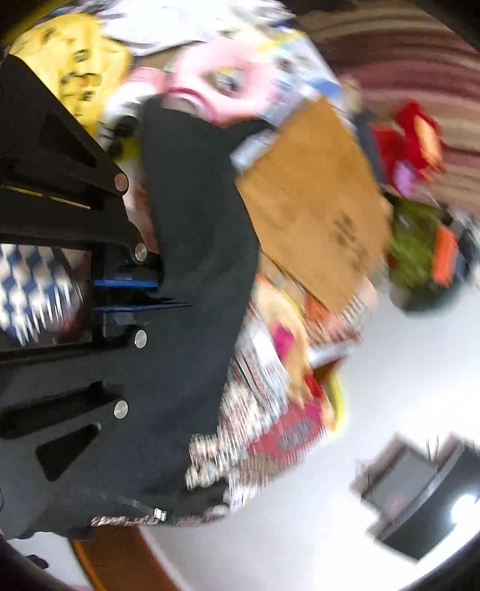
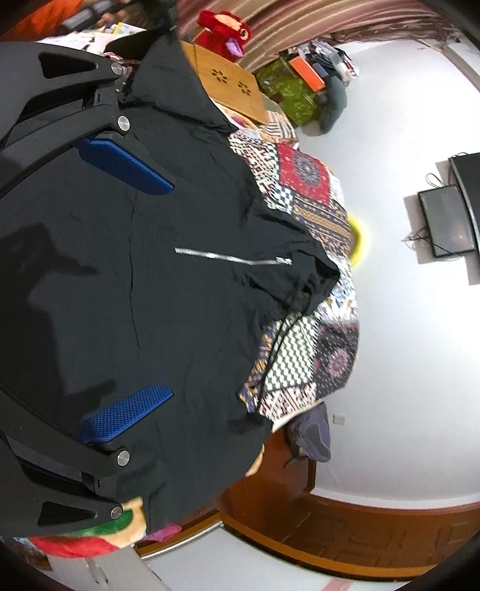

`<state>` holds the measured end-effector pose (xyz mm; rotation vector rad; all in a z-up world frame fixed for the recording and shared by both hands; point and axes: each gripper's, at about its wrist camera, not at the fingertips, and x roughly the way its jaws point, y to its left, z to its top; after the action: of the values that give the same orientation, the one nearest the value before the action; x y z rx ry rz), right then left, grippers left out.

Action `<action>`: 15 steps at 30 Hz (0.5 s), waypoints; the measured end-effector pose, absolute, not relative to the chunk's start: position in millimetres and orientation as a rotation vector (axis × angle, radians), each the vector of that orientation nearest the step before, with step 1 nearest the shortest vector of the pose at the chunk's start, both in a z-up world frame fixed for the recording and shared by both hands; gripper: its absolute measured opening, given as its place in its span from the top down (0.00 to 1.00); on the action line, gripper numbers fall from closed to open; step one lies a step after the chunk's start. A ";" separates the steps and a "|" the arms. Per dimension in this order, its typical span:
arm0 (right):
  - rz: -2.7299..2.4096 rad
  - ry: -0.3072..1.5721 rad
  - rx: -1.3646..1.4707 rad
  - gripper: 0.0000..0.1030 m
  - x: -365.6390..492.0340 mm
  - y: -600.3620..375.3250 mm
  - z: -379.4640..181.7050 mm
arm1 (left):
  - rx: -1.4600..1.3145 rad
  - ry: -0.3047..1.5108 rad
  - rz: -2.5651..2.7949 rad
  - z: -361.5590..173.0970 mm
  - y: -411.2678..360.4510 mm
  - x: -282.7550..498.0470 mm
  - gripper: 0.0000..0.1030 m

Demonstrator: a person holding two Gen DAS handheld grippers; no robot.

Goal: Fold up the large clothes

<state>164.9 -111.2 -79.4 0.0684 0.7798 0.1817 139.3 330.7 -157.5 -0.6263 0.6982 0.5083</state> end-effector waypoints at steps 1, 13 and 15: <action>0.178 0.774 0.072 0.00 164.0 -114.7 -78.1 | -0.590 0.673 0.482 -141.7 323.5 148.8 0.94; 0.161 0.751 0.125 0.00 149.9 -157.0 -77.1 | -0.291 0.608 0.061 -46.1 159.0 242.1 0.94; 0.150 0.745 0.128 0.00 147.3 -165.2 -76.1 | -0.275 0.651 -0.006 -55.4 132.0 252.4 0.94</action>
<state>147.3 -165.2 -76.1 0.1282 0.7447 0.1503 252.4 132.0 -55.4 -0.2753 0.6505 -0.0061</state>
